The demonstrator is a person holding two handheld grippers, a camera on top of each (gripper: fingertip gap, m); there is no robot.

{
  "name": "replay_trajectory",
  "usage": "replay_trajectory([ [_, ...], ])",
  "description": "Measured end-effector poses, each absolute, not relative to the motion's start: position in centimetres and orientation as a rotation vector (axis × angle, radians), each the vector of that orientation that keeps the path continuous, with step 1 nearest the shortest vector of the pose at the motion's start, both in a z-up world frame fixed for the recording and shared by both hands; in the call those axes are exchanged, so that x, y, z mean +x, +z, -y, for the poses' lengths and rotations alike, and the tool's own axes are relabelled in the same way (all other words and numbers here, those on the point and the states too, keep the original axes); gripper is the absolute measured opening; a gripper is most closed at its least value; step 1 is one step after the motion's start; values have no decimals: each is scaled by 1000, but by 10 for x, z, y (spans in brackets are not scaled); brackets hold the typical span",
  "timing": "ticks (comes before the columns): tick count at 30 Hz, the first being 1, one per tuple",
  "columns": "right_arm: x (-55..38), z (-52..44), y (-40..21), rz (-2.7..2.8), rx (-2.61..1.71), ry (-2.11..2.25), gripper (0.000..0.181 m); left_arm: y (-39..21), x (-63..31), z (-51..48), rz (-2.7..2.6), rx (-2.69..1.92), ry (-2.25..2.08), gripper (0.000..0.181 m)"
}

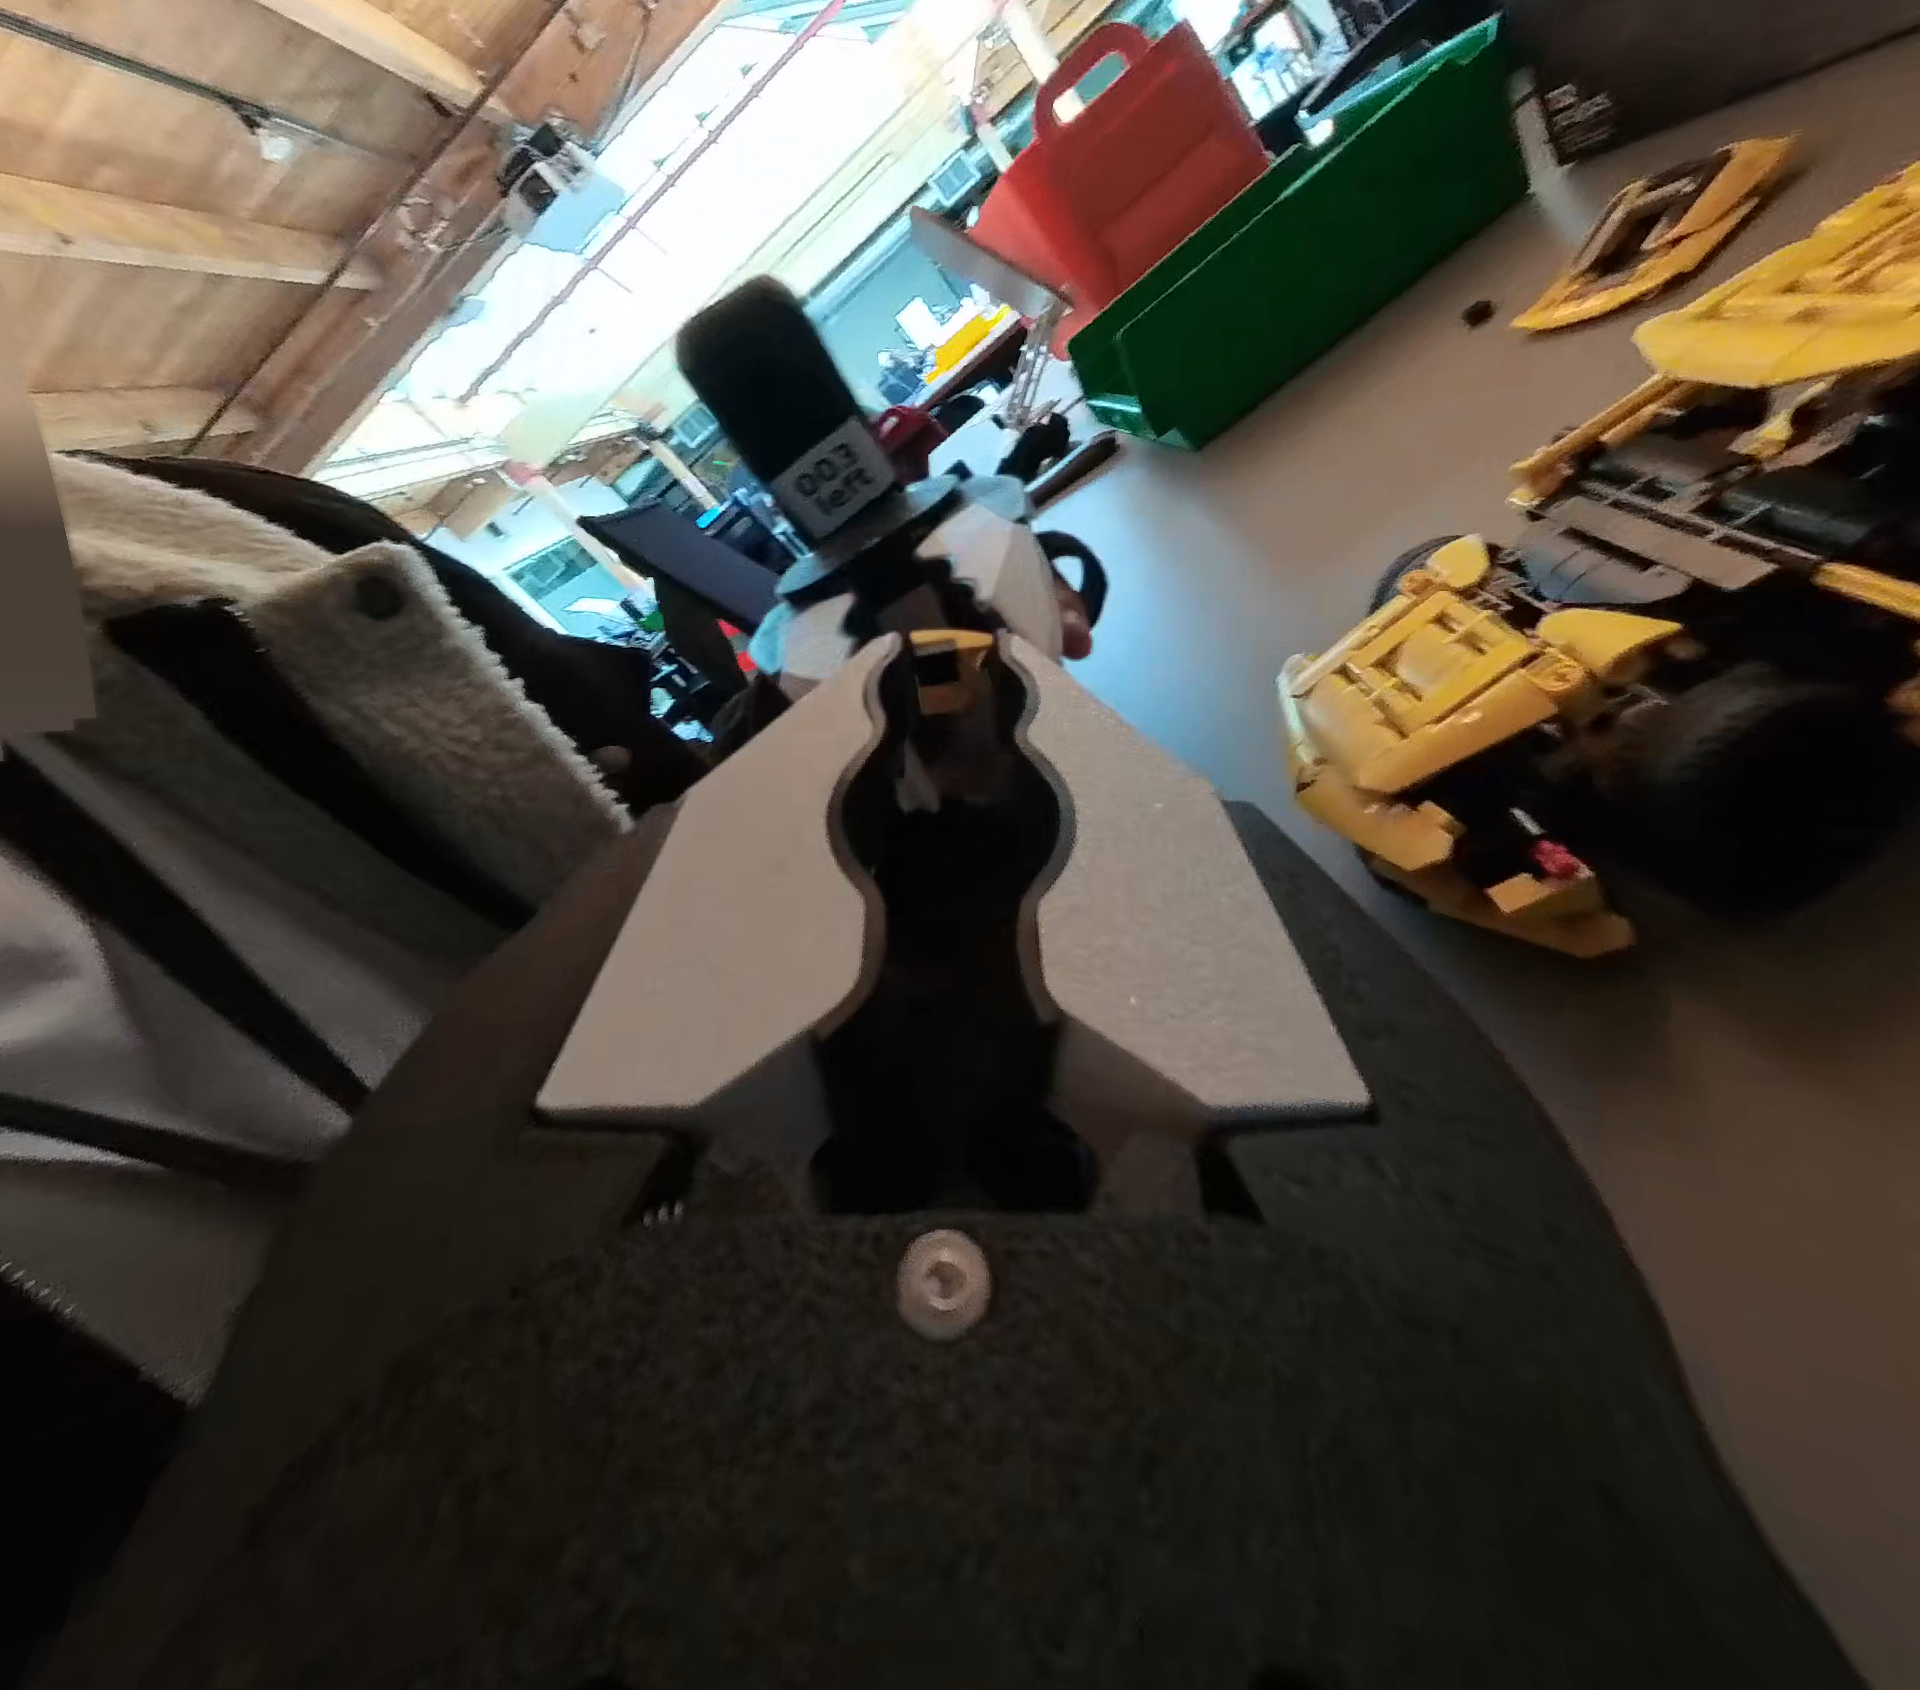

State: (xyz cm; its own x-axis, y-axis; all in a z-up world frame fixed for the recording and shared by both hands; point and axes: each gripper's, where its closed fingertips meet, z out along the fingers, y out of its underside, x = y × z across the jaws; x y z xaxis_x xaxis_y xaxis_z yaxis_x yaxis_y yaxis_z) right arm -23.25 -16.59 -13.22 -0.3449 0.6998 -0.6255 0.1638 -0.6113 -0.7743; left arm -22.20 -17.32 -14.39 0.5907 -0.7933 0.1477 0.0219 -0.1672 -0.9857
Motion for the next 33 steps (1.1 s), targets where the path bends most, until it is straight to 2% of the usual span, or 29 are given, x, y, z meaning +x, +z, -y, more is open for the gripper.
replay_trajectory([
  [5,-238,158,-143,1089,-1620,1917,14,-145,-227,160,-690,-1604,-402,31],
  [8,-239,158,-146,1086,-1643,1928,14,-146,-227,155,-705,-1613,-194,23],
  [10,-238,158,-145,1072,-1654,1962,14,-146,-223,155,-732,-1596,-163,13],
  [12,-238,154,-147,1054,-1676,1949,14,-149,-225,153,-725,-1614,-145,10],
  [23,-239,146,-154,993,-1749,1992,12,-161,-245,149,-686,-1730,-205,6],
  [26,-236,138,-149,917,-1735,2032,16,-167,-319,138,-563,-1843,-37,6],
  [31,-233,139,-146,880,-1735,2139,15,-224,-578,141,-325,-2293,632,6],
  [33,-233,140,-147,887,-1744,2142,16,-242,-648,151,-317,-2443,842,6],
])
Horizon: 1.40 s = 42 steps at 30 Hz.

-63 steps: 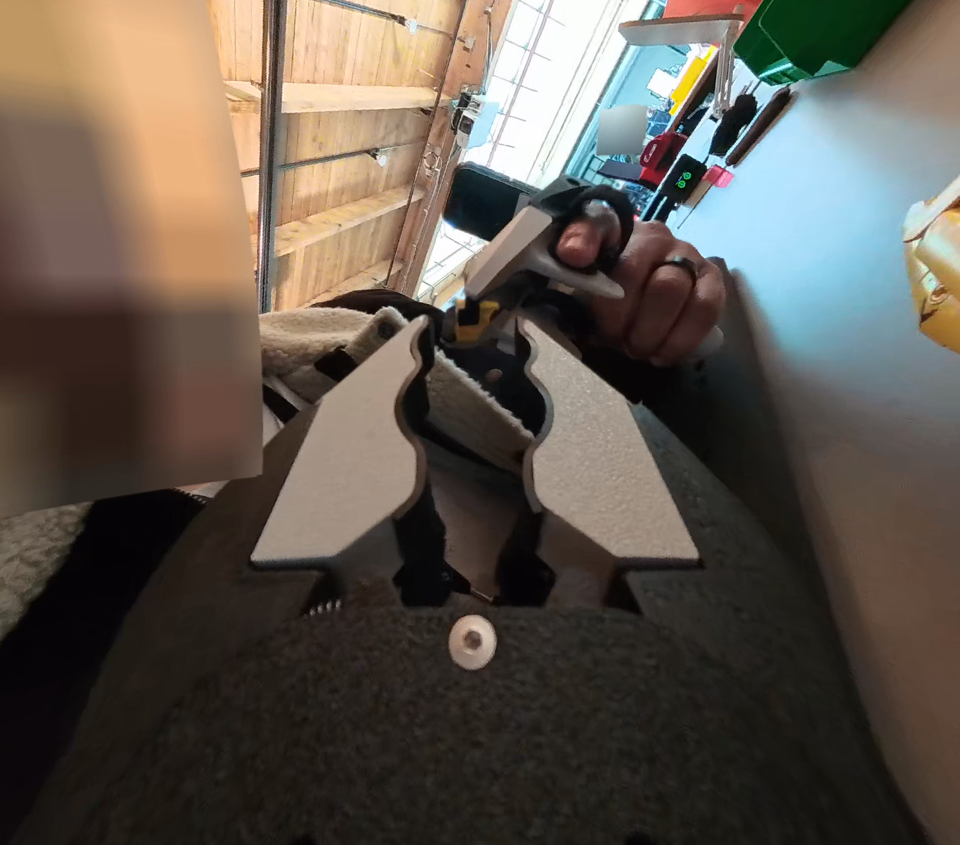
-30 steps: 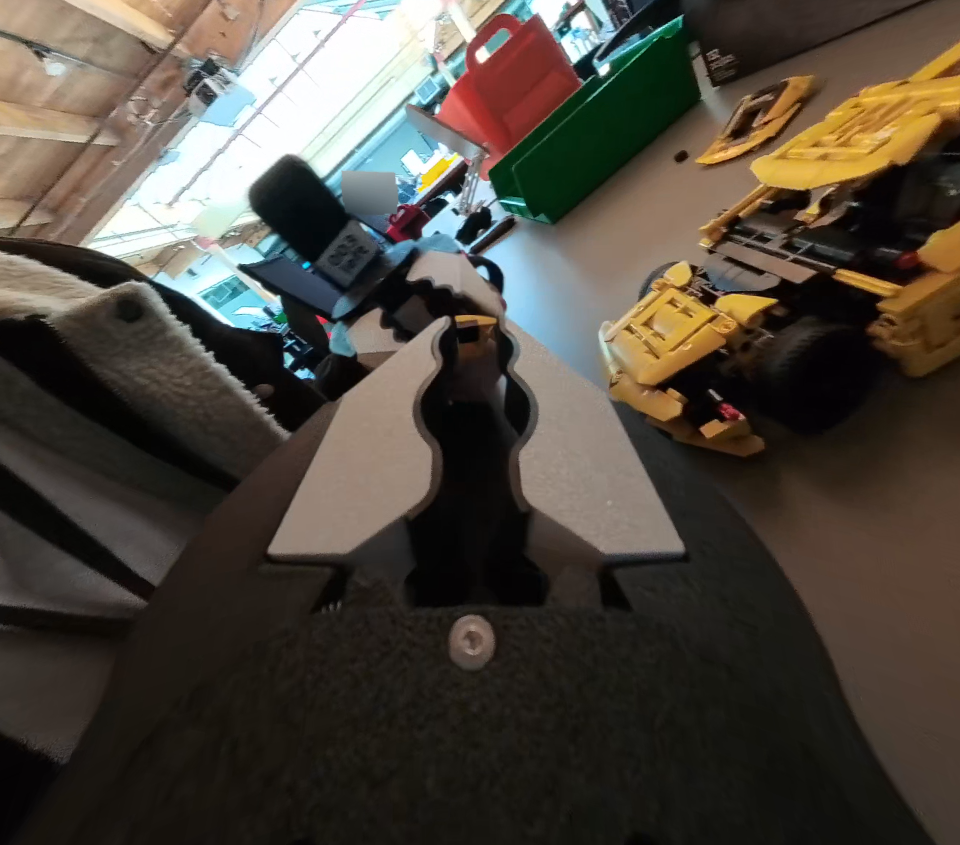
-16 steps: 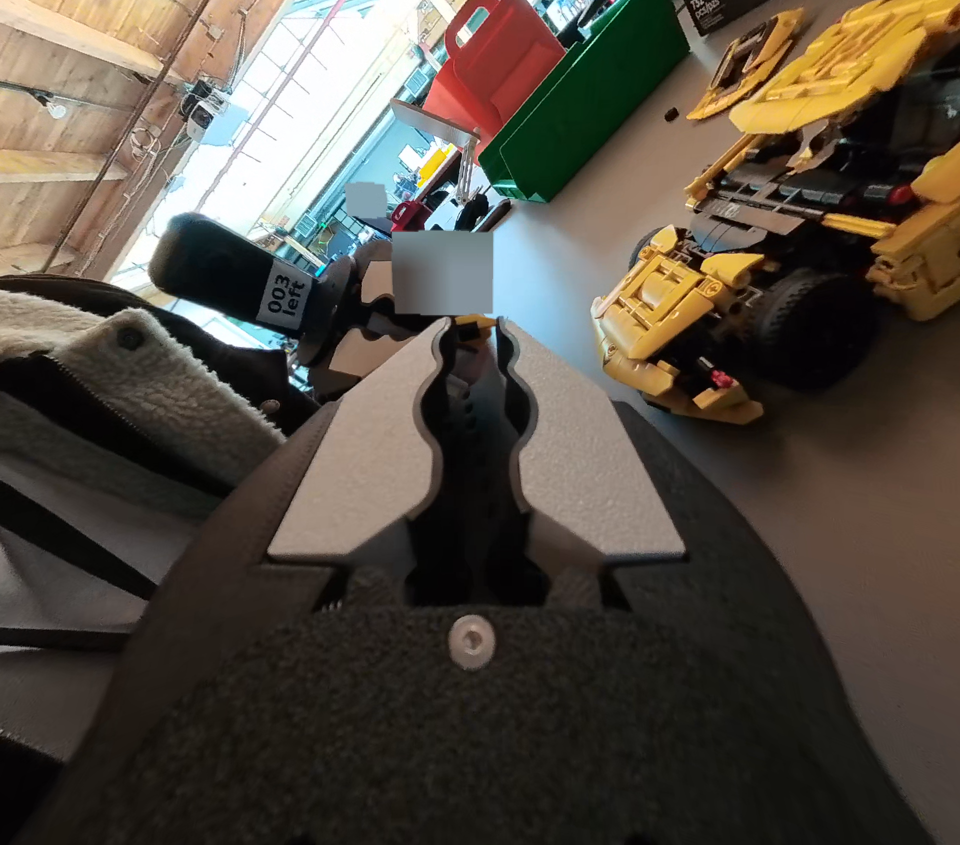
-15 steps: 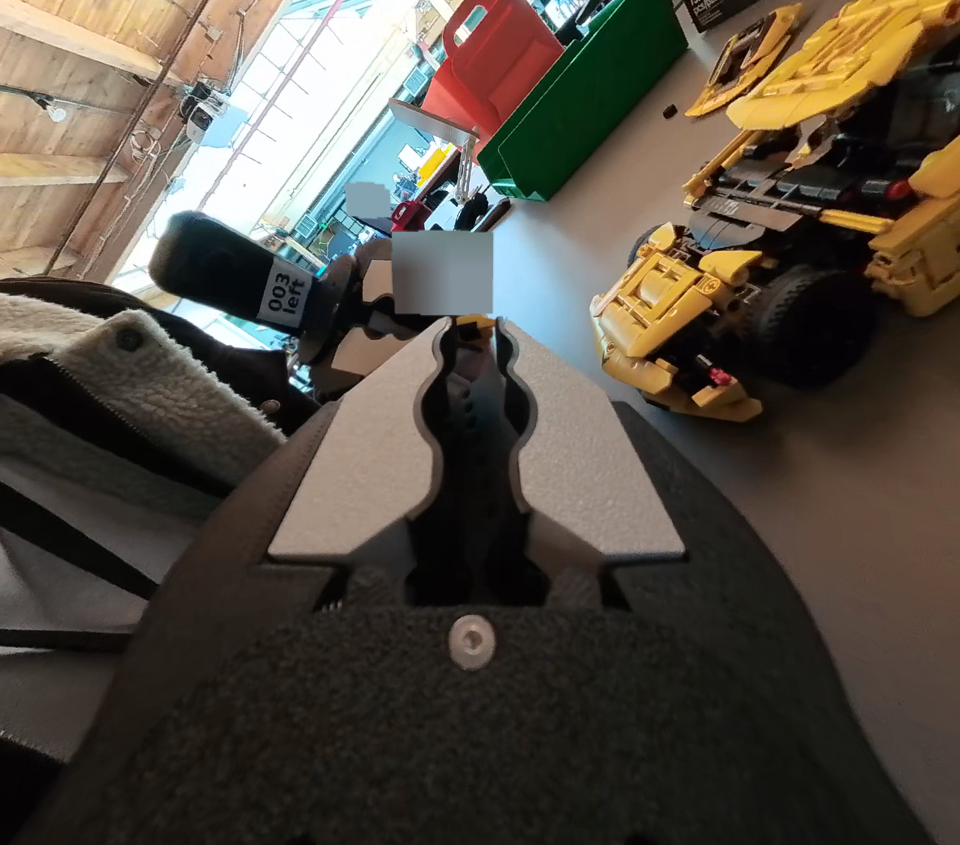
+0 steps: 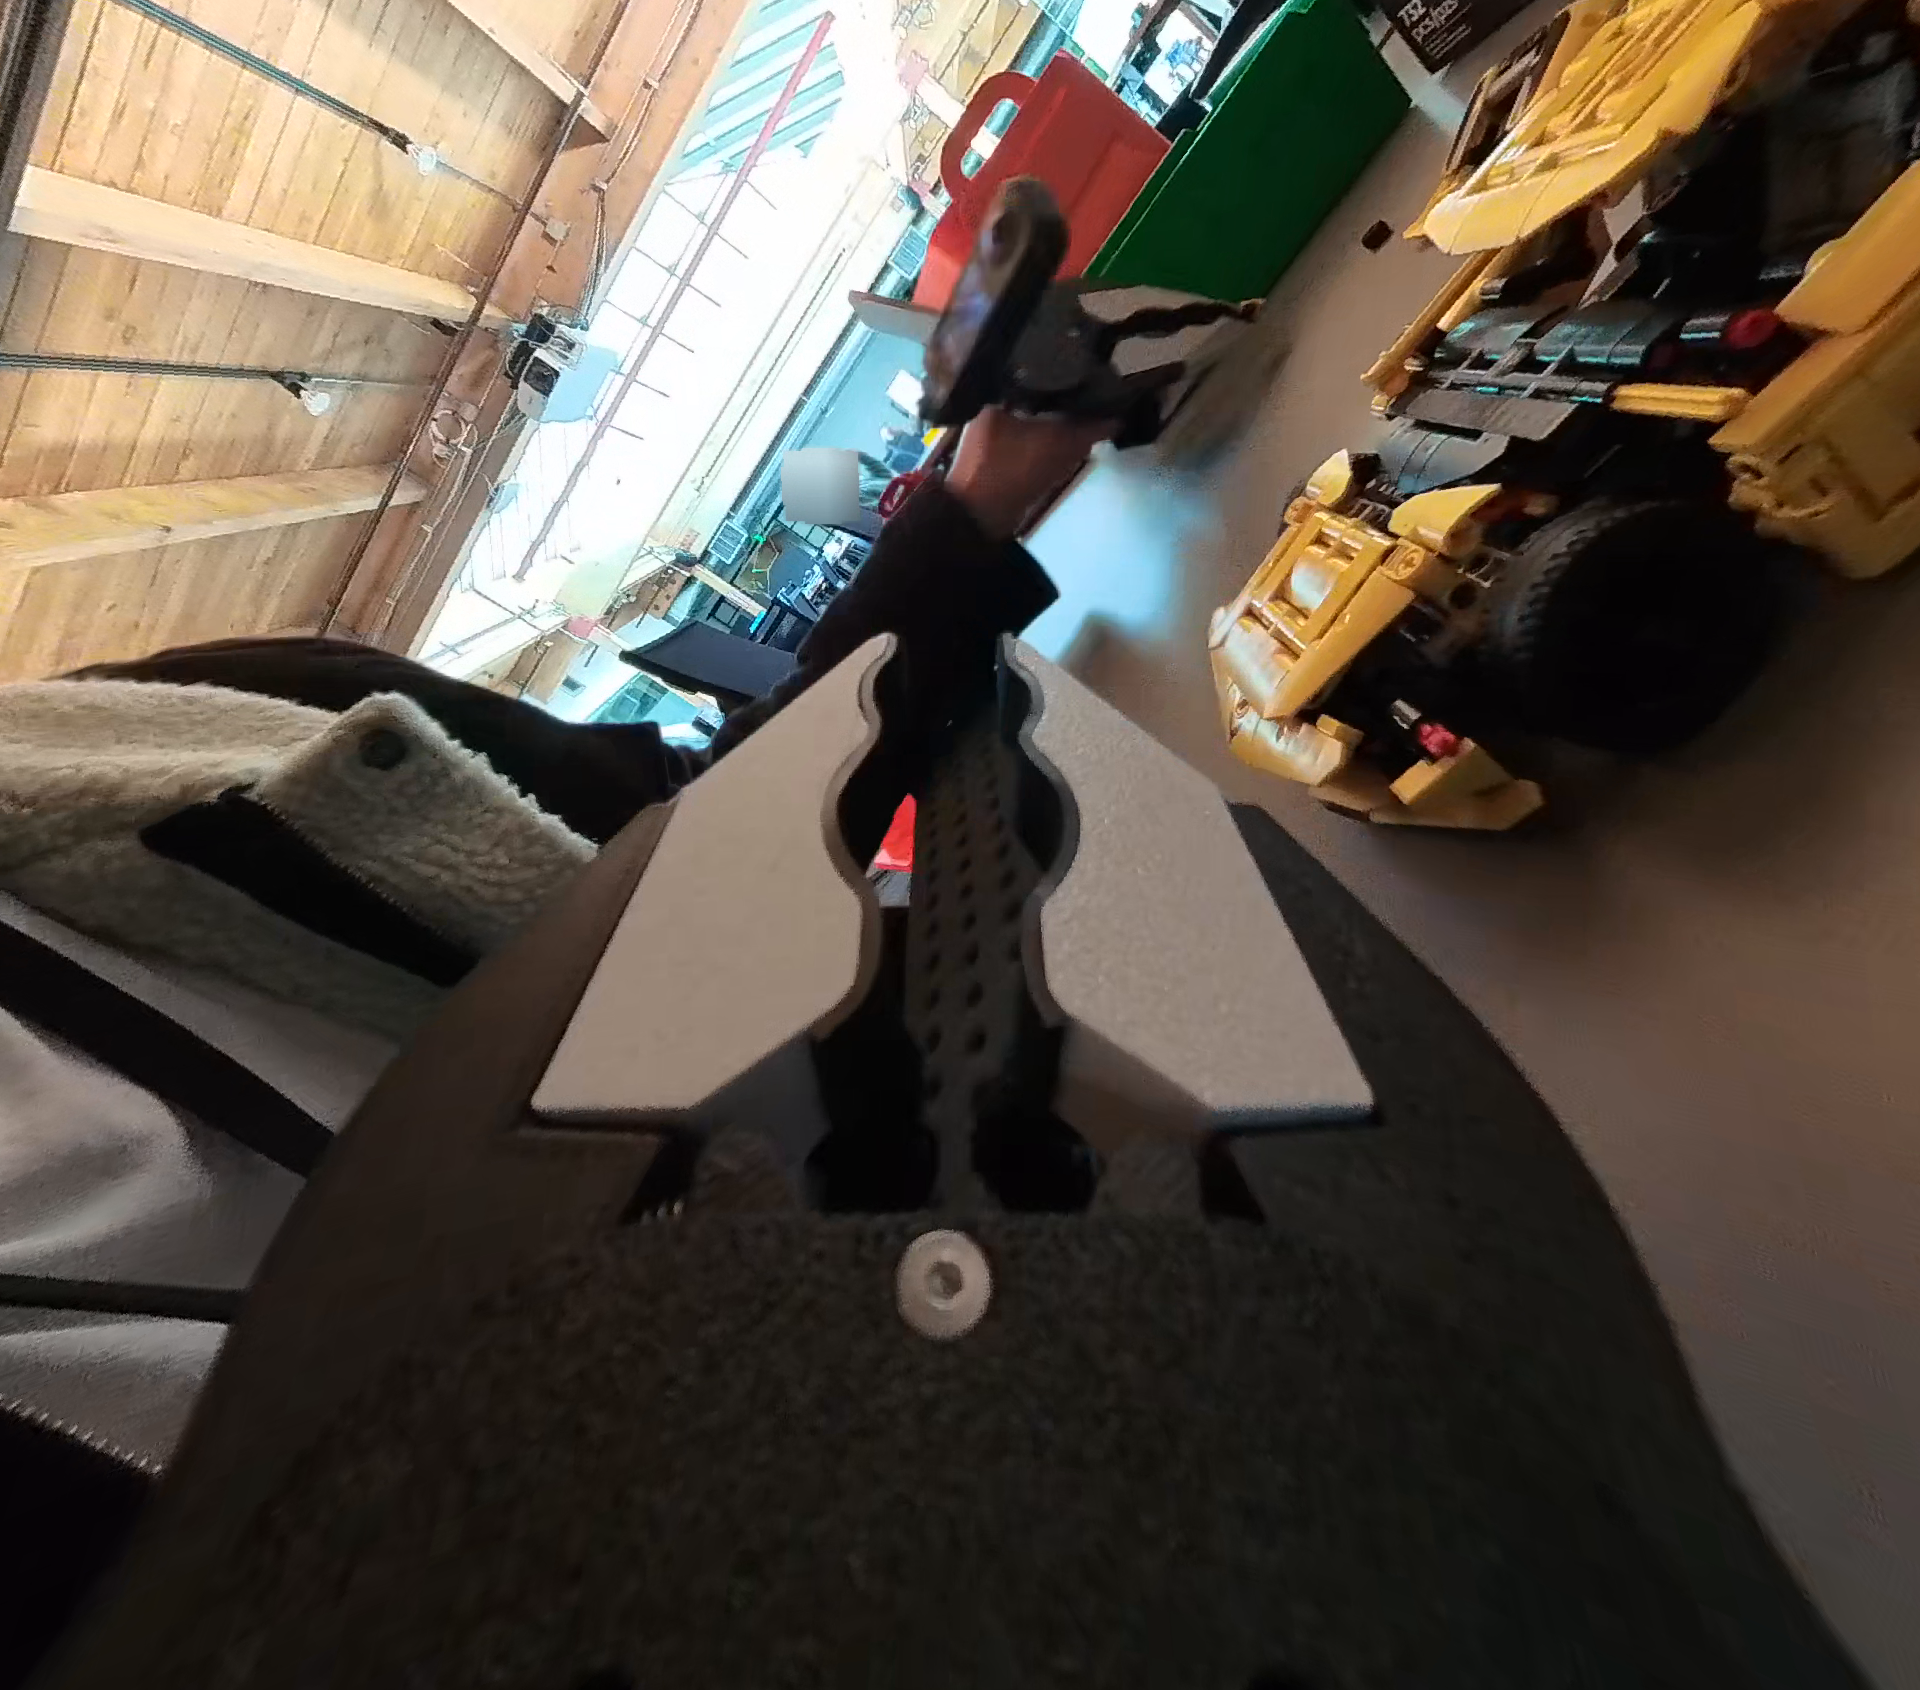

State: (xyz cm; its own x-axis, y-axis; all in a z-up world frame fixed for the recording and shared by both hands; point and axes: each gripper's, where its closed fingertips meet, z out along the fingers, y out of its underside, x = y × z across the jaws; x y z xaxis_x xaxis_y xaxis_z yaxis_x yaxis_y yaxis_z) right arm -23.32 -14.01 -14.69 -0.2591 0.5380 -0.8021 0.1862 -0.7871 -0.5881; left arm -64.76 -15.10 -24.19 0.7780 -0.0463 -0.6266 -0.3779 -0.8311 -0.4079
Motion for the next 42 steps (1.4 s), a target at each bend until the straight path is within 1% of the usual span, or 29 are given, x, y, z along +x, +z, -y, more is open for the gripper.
replay_trajectory([
  [2,-233,141,-147,886,-1746,2154,16,-257,-674,153,-317,-2543,836,6],
  [5,-232,139,-146,864,-1743,2176,16,-258,-676,147,-278,-2559,731,6],
  [6,-232,138,-146,858,-1744,2186,16,-256,-673,143,-266,-2558,682,9],
  [7,-232,138,-145,853,-1742,2198,16,-251,-668,136,-238,-2535,620,25],
  [8,-232,138,-145,850,-1742,2208,16,-246,-662,127,-208,-2508,538,32],
  [9,-232,138,-145,848,-1743,2215,17,-242,-654,118,-191,-2485,452,32],
  [11,-232,138,-144,840,-1739,2232,17,-236,-647,101,-169,-2443,357,32],
  [14,-231,137,-142,818,-1734,2258,17,-246,-653,89,-126,-2465,282,32],
  [17,-230,135,-141,795,-1733,2288,17,-259,-642,82,-63,-2473,53,32],
  [18,-230,135,-141,790,-1733,2294,18,-259,-642,81,-52,-2465,24,27],
  [19,-230,134,-141,789,-1733,2297,17,-260,-642,81,-59,-2459,20,13],
  [22,-231,136,-140,809,-1728,2286,17,-254,-623,81,-152,-2417,-1,12],
  [24,-232,137,-140,852,-1703,2214,21,-230,-576,80,-286,-2306,-99,12],
  [27,-236,135,-143,900,-1670,2073,25,-176,-445,92,-598,-2006,-307,12],
  [29,-237,144,-142,928,-1705,2203,28,-145,-354,113,-778,-1801,-420,12],
  [30,-237,149,-141,932,-1725,2306,34,-134,-316,122,-838,-1712,-452,12],
  [31,-234,154,-135,925,-1702,2431,38,-127,-285,130,-883,-1645,-471,12],
  [32,-230,160,-126,918,-1643,2566,37,-124,-261,136,-913,-1601,-490,12],
  [35,-224,175,-116,934,-1578,2761,42,-121,-214,153,-976,-1506,-593,12],
  [37,-220,178,-113,931,-1552,2811,36,-125,-206,156,-1010,-1492,-575,12],
  [38,-221,178,-116,938,-1569,2792,25,-123,-205,156,-1008,-1482,-571,12],
  [40,-220,177,-115,938,-1559,2779,13,-118,-204,159,-1003,-1456,-580,12],
  [42,-221,177,-116,936,-1570,2783,11,-118,-205,160,-1009,-1446,-551,12],
])
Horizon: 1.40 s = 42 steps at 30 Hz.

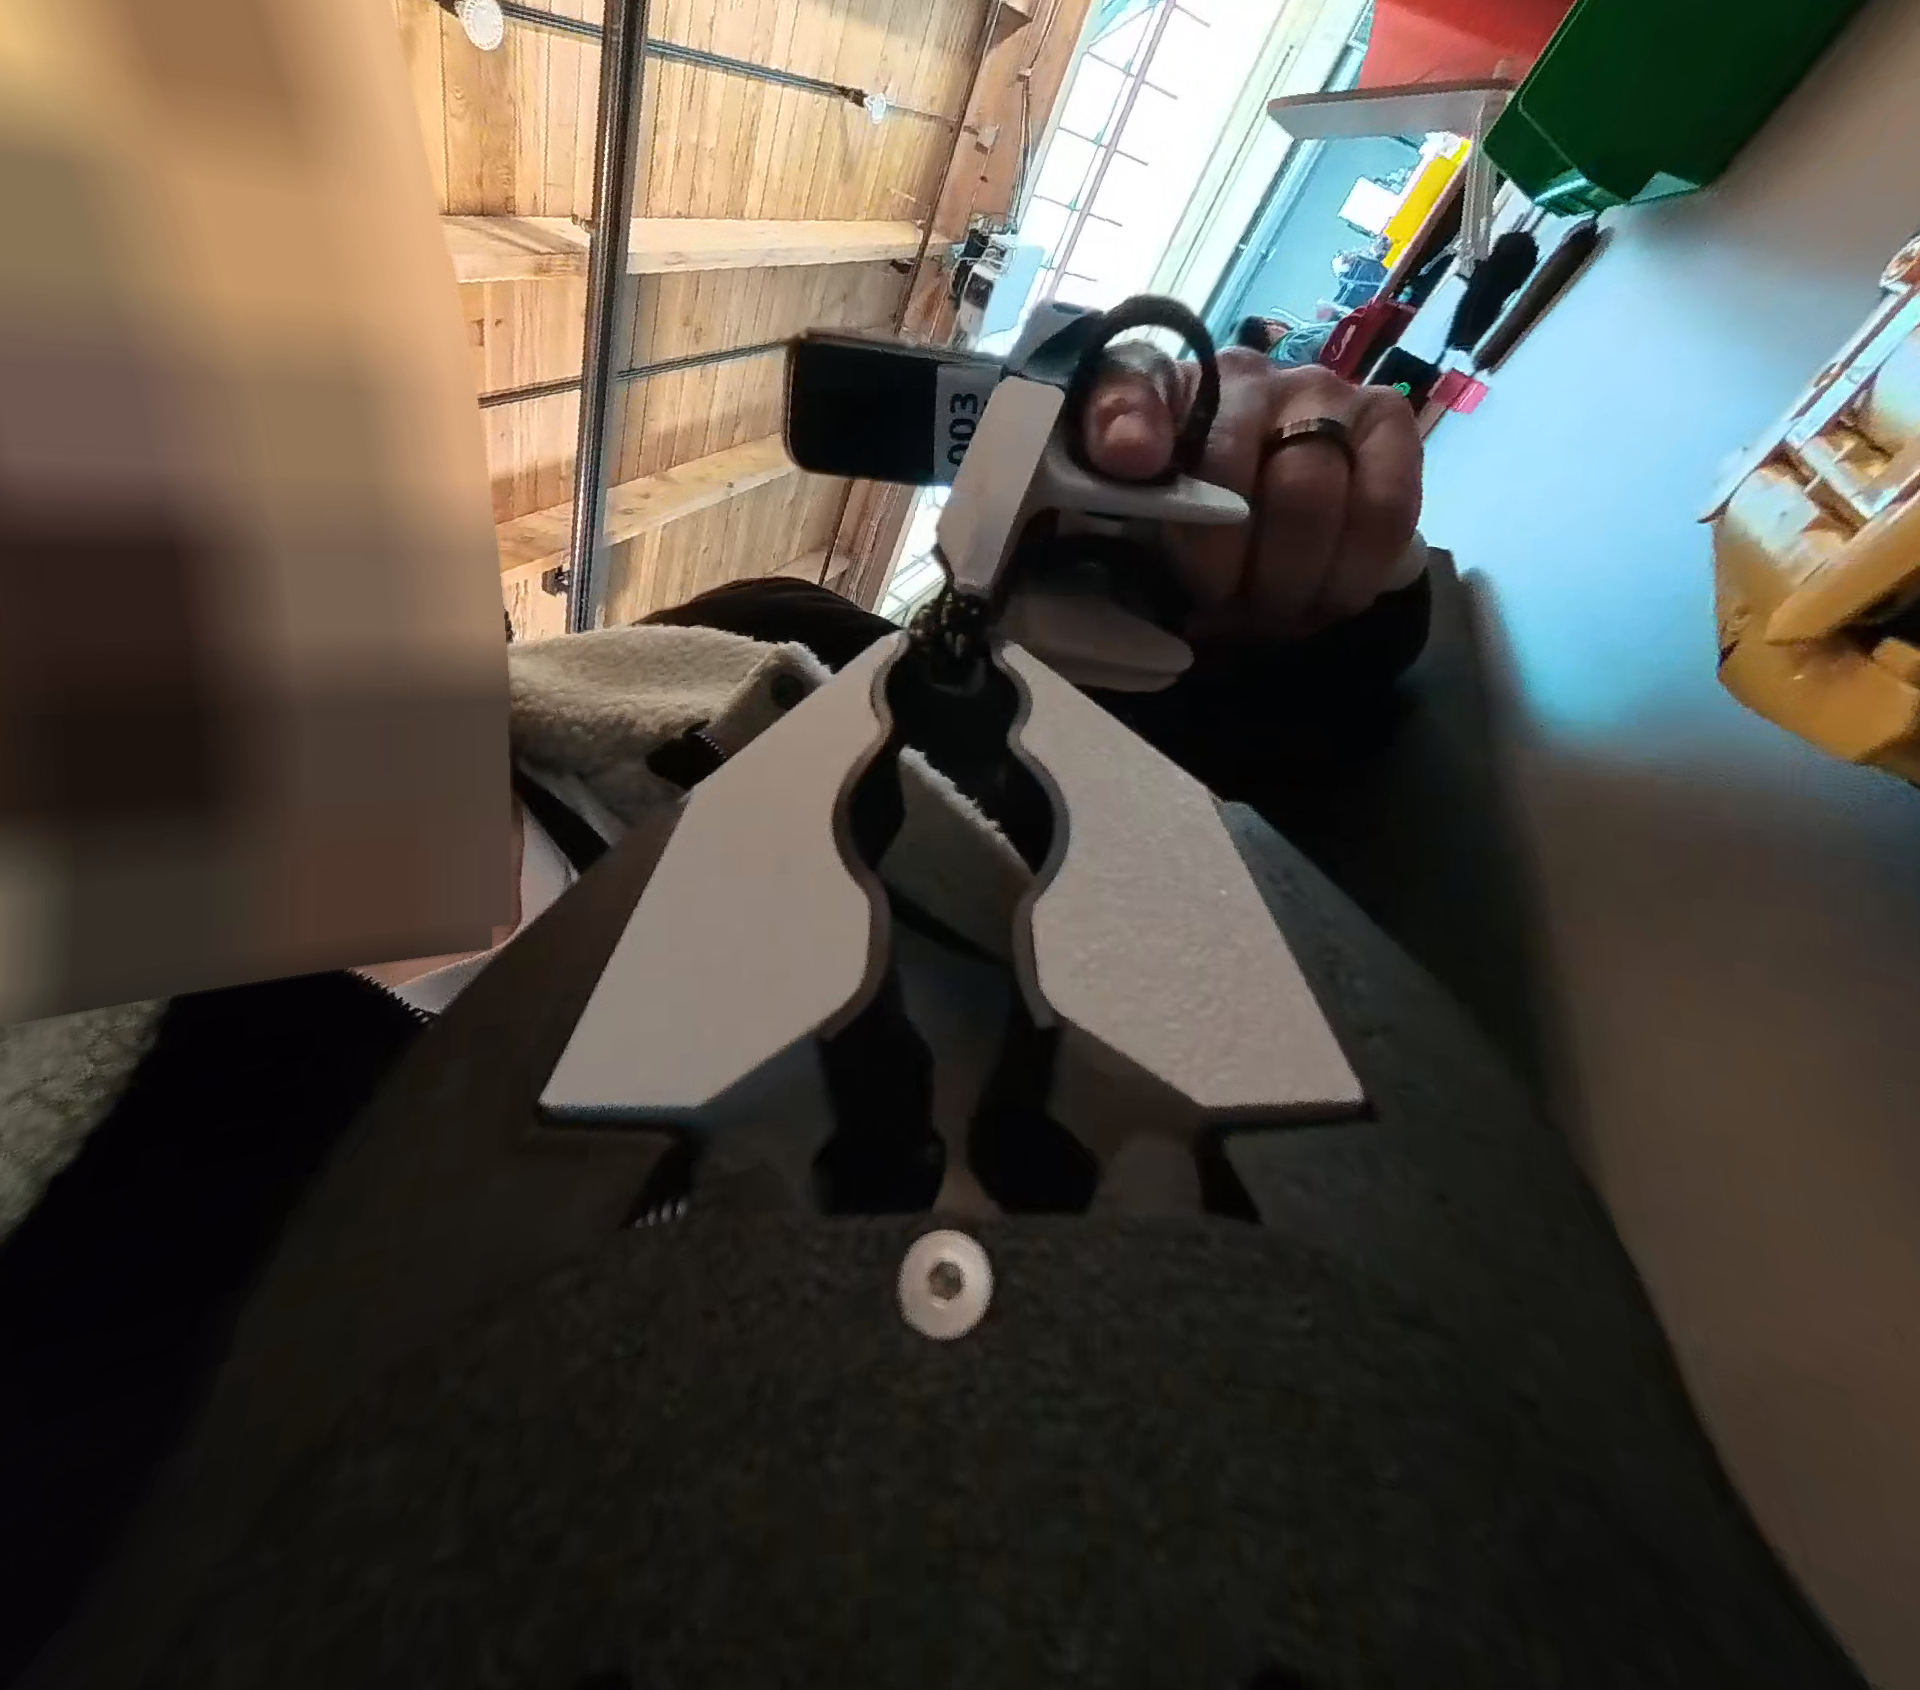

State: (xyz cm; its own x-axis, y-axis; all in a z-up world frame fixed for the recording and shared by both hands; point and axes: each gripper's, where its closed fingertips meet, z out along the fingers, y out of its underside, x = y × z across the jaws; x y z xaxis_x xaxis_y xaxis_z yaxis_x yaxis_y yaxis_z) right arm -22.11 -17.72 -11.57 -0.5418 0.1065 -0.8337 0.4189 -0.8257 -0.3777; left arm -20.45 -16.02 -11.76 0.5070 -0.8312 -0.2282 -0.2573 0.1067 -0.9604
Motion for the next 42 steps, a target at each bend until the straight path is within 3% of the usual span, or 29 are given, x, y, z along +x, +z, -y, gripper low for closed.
replay_trajectory([
  [8,-226,173,-125,-874,1522,-2430,10,-126,-211,158,-999,-1466,-510,12],
  [11,-208,124,-145,-1056,1942,-2331,10,-137,-228,151,-963,-1536,-491,12],
  [13,-168,40,-184,-1300,2649,-1920,10,-147,-260,136,-862,-1622,-441,11],
  [15,-98,-45,-215,-1569,3228,-1077,10,-159,-298,120,-711,-1742,-422,11],
  [17,-52,-81,-235,-1630,3257,-519,11,-173,-328,110,-561,-1861,-472,17],
  [20,-40,-96,-250,-1731,3102,-266,11,-188,-352,105,-401,-1971,-569,27],
  [29,-43,-87,-261,-1795,2859,-226,11,-221,-369,122,-449,-2105,-615,32],
  [31,-43,-88,-259,-1796,2865,-262,20,-224,-355,134,-534,-2115,-724,35],
  [38,-36,-94,-234,-1783,2986,-387,22,-229,-360,139,-634,-2111,-615,39],
  [42,-71,-72,-186,-1804,3194,-844,21,-234,-367,139,-650,-2122,-560,39],
])
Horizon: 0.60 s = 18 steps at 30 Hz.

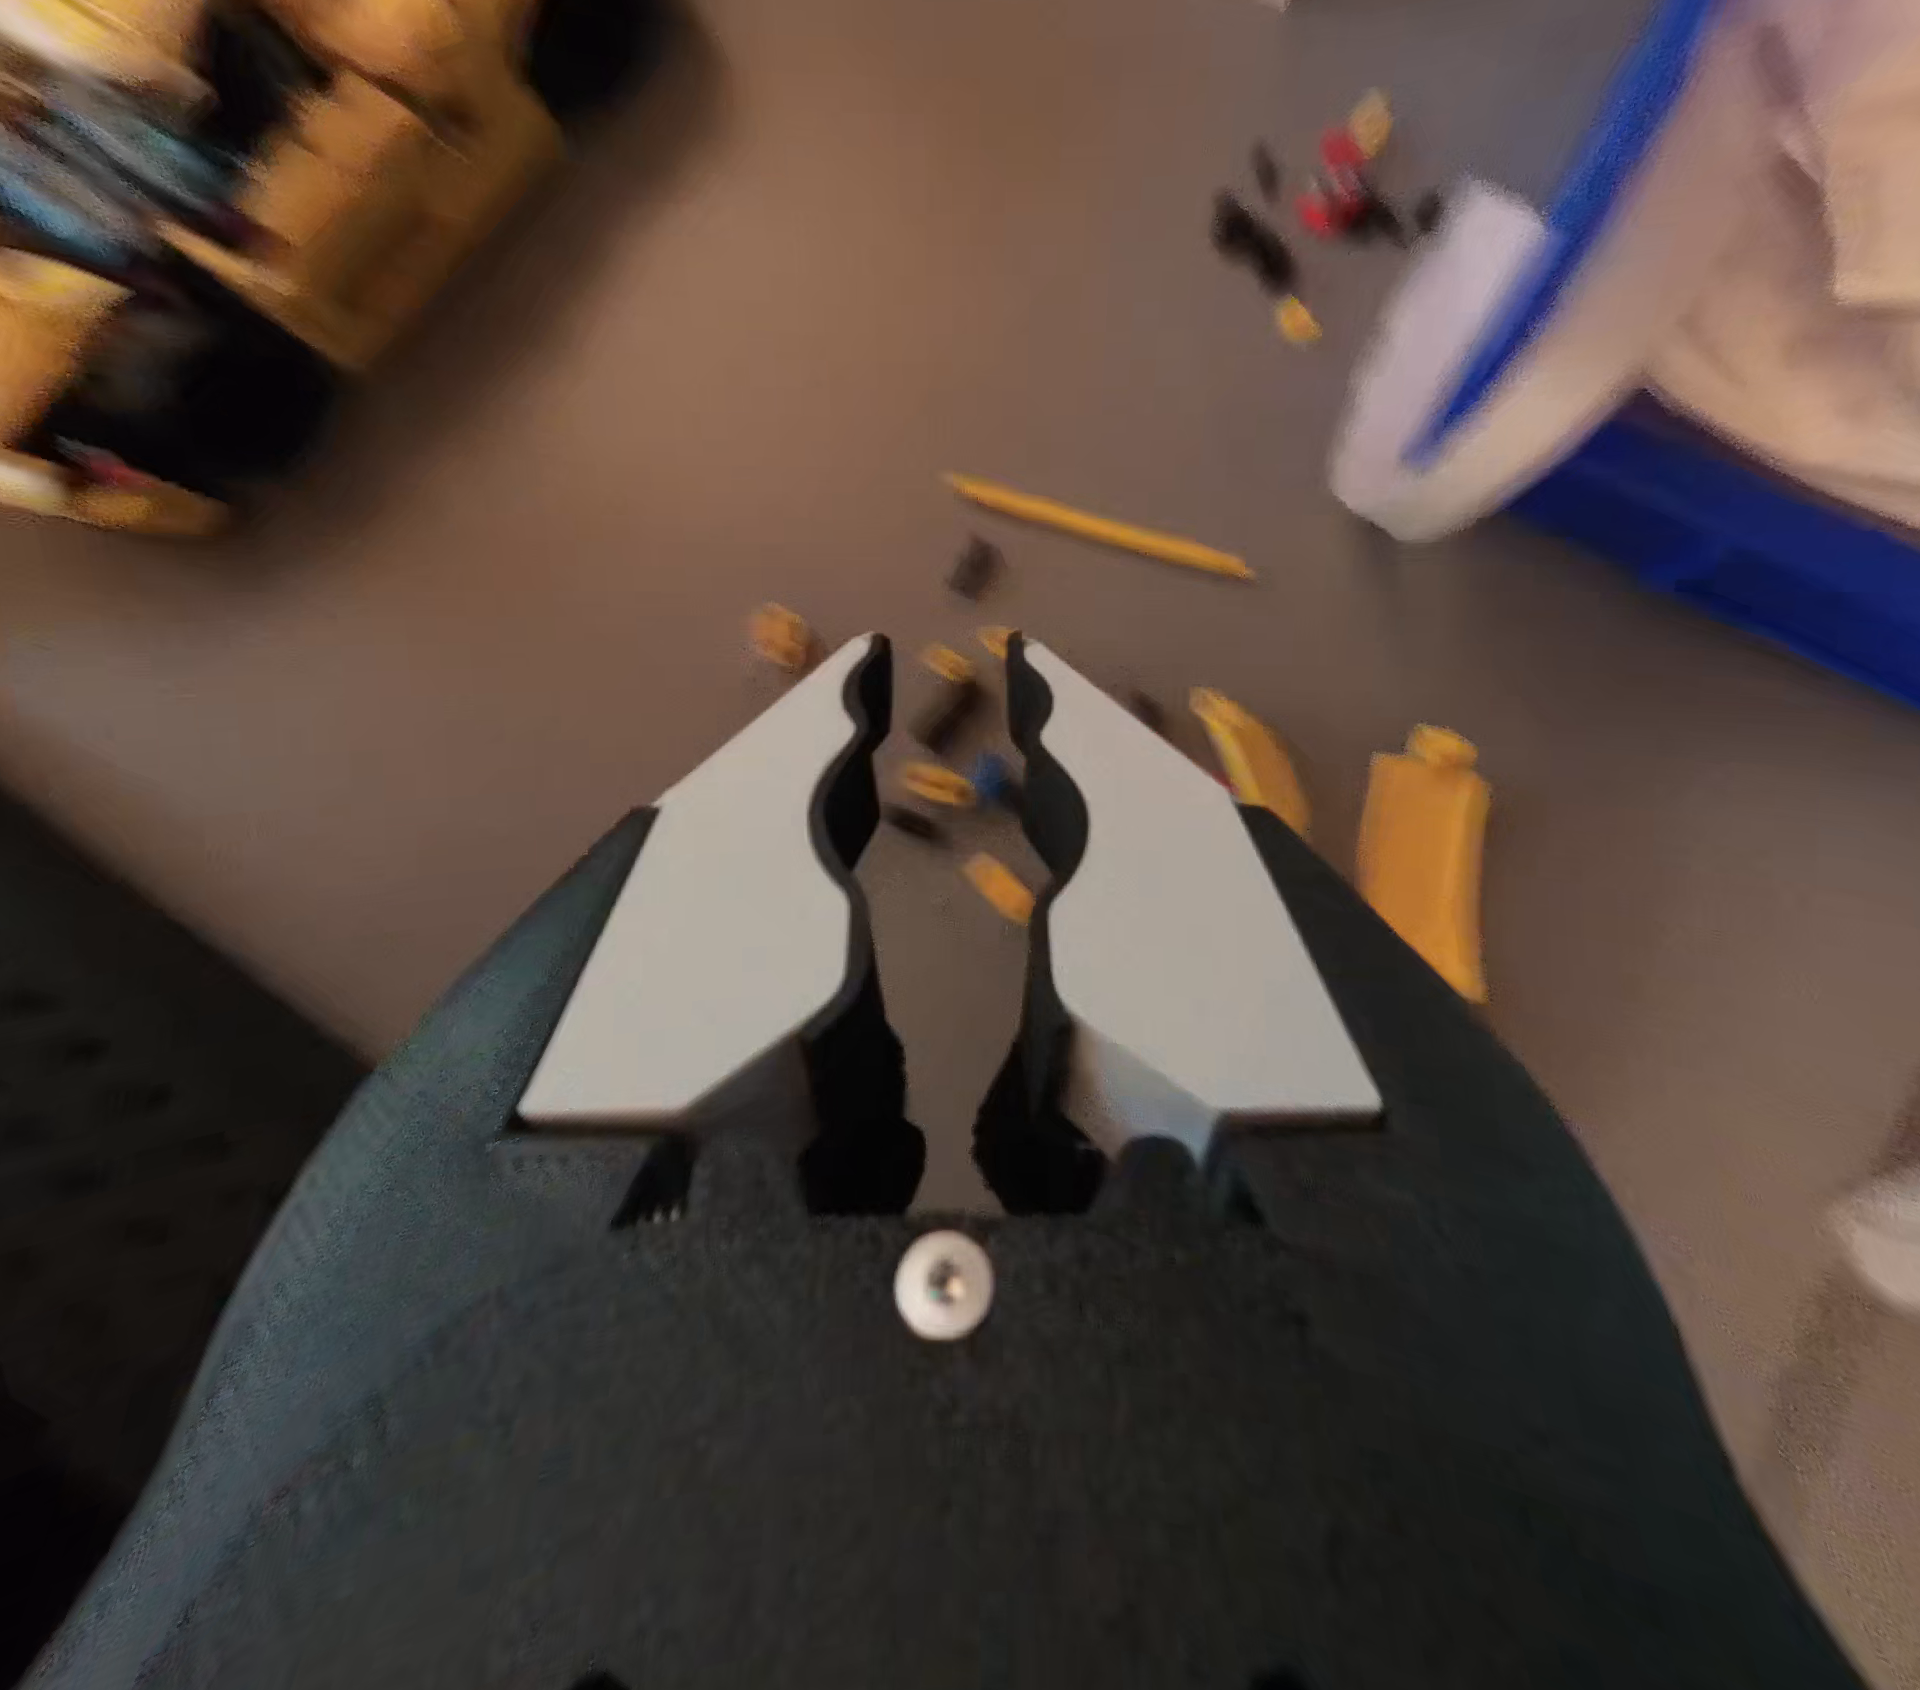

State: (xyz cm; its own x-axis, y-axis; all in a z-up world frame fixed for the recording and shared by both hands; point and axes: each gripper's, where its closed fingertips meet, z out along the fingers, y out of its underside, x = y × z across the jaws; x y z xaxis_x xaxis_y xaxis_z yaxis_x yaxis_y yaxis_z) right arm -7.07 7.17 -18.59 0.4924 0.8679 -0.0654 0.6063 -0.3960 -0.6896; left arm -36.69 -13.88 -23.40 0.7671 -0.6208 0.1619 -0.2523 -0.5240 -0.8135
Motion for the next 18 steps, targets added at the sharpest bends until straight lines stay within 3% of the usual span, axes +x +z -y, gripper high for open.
replay_trajectory([
  [7,-180,74,-160,1127,-1687,1236,16,-251,-377,128,-698,-2183,-342,39],
  [12,-206,108,-166,1196,-1658,1407,20,-259,-369,127,-705,-2223,-364,38],
  [14,-212,115,-169,1231,-1655,1395,19,-259,-368,126,-743,-2211,-308,25],
  [18,-233,142,-167,1267,-1653,1502,19,-244,-358,126,-836,-2108,-199,24],
])
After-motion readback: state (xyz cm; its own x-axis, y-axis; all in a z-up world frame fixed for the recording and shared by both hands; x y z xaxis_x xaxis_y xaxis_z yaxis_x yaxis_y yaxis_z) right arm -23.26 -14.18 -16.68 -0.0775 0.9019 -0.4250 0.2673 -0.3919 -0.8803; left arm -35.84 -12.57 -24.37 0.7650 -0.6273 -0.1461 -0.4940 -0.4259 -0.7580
